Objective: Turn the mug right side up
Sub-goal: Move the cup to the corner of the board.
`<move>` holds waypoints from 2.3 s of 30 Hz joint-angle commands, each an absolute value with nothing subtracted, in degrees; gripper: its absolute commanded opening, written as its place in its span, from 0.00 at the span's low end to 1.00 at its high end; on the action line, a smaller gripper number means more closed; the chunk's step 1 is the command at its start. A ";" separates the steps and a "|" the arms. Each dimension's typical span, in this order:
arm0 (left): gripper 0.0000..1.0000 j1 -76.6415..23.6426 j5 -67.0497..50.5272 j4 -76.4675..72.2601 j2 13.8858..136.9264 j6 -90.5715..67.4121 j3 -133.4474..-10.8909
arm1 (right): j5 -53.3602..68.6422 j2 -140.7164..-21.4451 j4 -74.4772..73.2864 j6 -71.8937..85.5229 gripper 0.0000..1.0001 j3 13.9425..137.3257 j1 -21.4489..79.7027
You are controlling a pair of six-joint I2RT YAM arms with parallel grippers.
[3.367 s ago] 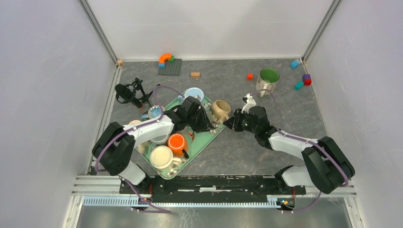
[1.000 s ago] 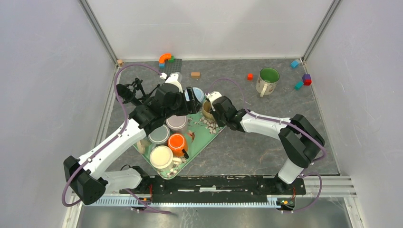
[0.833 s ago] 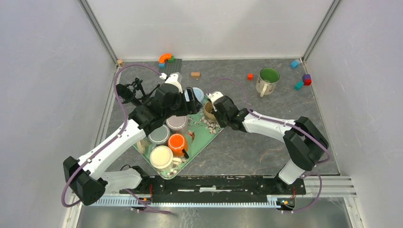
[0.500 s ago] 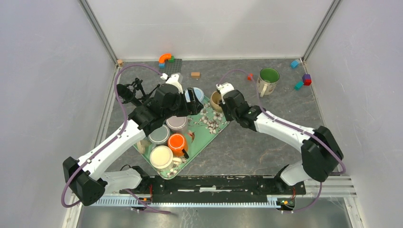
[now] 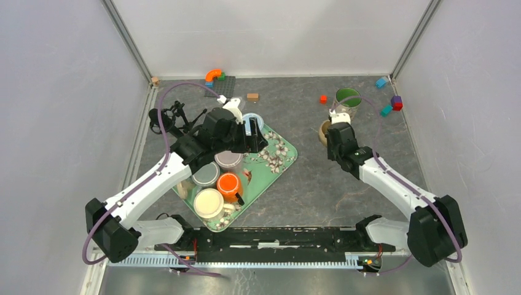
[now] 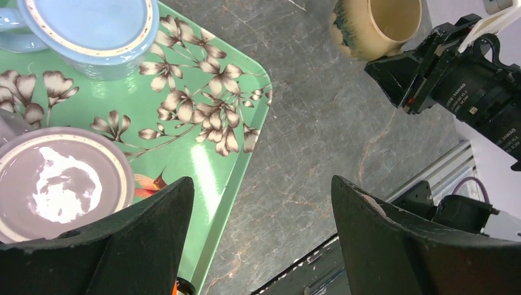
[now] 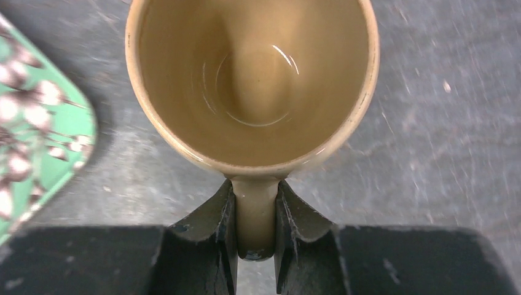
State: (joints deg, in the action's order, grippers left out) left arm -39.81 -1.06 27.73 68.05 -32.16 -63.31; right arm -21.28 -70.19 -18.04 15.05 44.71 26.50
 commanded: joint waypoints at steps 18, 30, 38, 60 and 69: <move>0.90 -39.47 -11.00 24.83 69.70 -27.11 -63.12 | -27.82 -71.01 -7.11 19.98 0.00 36.23 8.15; 0.91 -39.46 -12.23 24.87 70.24 -26.02 -62.93 | -18.22 -88.30 -3.81 18.70 0.00 50.74 -3.03; 0.93 -39.46 -12.29 24.99 70.85 -25.42 -63.04 | -16.57 -96.32 -7.07 17.95 0.10 61.25 -5.10; 1.00 -39.47 -14.61 22.76 71.08 -26.26 -60.82 | -17.75 -98.99 -10.73 15.94 0.56 65.76 -5.36; 1.00 -39.54 -14.55 22.65 71.10 -26.30 -60.64 | -18.21 -93.32 -13.09 15.63 0.83 63.31 -5.40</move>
